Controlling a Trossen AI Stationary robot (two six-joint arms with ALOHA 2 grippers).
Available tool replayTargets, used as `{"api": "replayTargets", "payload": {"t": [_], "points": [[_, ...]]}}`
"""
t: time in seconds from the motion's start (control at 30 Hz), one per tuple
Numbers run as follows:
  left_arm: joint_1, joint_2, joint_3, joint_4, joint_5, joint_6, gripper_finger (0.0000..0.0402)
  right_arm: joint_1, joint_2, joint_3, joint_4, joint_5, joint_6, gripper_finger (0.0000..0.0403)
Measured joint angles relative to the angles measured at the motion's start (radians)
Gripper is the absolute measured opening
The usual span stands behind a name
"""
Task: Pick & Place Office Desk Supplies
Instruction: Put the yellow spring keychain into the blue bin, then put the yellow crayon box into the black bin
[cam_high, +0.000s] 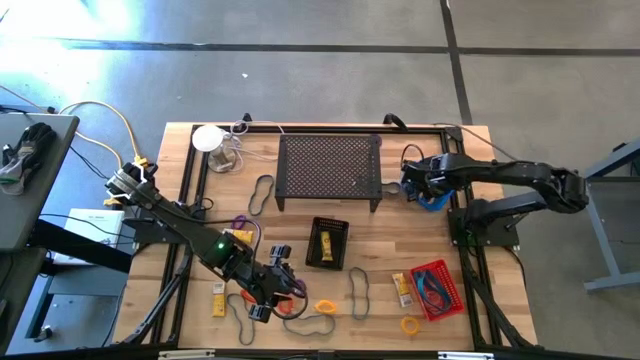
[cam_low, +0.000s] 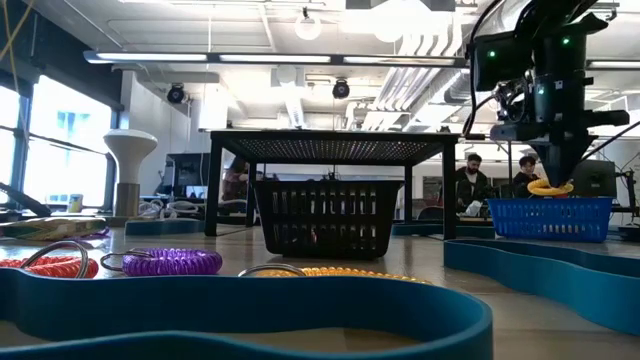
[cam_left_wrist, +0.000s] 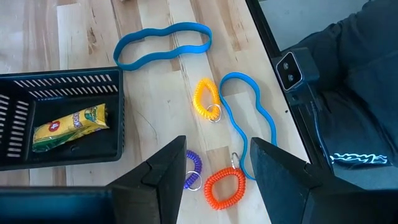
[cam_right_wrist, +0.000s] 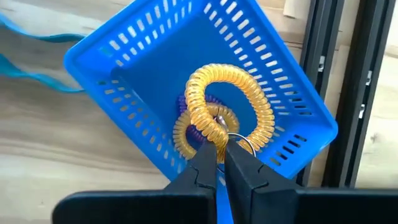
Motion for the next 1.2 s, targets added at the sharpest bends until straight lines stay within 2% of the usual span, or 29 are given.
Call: {"api": "replayTargets", "payload": {"t": [0.33, 0.73, 1.0, 1.2], "points": [[0.0, 0.0, 0.0, 0.0, 0.0, 0.0, 0.0173, -0.041, 0.0, 0.0, 0.032, 0.004, -0.001, 0.0017], [0.0, 0.0, 0.0, 0.0, 0.0, 0.0, 0.0173, -0.039, 0.0, 0.0, 0.035, 0.03, -0.081, 0.013], [0.0, 0.0, 0.0, 0.0, 0.0, 0.0, 0.0173, 0.038, -0.044, 0.004, 0.037, 0.124, -0.133, 0.0161], [0.0, 0.0, 0.0, 0.0, 0.0, 0.002, 0.0173, 0.177, -0.145, 0.067, 0.023, 0.13, -0.128, 0.0161]]}}
